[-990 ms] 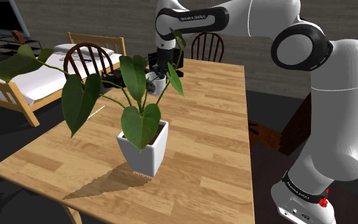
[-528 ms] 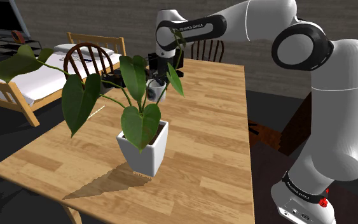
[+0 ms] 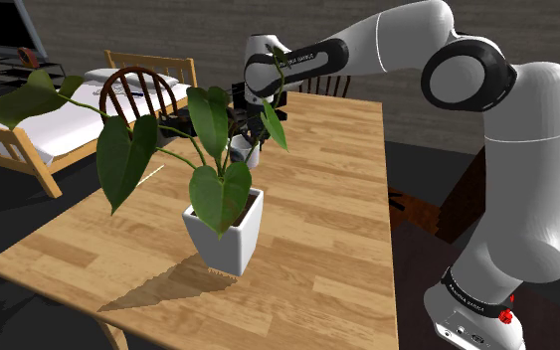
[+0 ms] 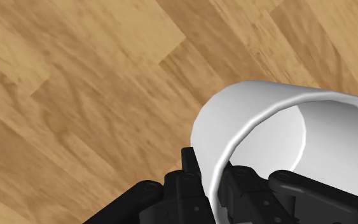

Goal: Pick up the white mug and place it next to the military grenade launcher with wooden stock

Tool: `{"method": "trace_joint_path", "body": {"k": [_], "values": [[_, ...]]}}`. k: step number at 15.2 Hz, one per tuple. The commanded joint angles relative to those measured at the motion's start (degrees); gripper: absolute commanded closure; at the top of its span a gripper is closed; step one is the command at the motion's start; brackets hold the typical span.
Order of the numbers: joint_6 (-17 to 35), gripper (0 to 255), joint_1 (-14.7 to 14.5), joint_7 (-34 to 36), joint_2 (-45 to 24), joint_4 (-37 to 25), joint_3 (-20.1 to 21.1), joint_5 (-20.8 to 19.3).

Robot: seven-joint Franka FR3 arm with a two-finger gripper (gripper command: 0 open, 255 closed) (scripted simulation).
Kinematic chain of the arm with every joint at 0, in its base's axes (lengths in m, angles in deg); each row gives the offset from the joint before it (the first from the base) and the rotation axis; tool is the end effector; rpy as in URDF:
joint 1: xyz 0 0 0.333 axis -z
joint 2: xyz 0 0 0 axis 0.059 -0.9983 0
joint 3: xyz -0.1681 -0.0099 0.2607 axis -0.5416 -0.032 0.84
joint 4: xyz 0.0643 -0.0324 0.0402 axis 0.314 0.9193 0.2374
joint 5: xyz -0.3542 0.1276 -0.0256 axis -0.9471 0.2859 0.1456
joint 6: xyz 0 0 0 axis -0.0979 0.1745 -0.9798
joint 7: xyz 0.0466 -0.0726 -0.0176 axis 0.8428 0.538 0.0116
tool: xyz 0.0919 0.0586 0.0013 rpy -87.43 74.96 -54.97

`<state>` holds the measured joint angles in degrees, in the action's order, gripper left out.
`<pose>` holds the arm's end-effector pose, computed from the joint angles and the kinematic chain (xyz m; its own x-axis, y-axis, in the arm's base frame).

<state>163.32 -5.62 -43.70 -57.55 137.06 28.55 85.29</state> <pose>0.6585 0.1320 0.4244 0.9874 -0.1549 0.0331 -0.1530 -0.9868 -0.0528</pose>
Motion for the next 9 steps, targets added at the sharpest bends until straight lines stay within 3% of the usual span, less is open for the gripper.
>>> {"method": "trace_joint_path", "body": {"k": [1,9], "values": [[1.5,255,0.0,0.0,-0.1,1.3,0.0,0.0],[6.8,255,0.0,-0.2,-1.9,4.8,0.0,0.0]]}}
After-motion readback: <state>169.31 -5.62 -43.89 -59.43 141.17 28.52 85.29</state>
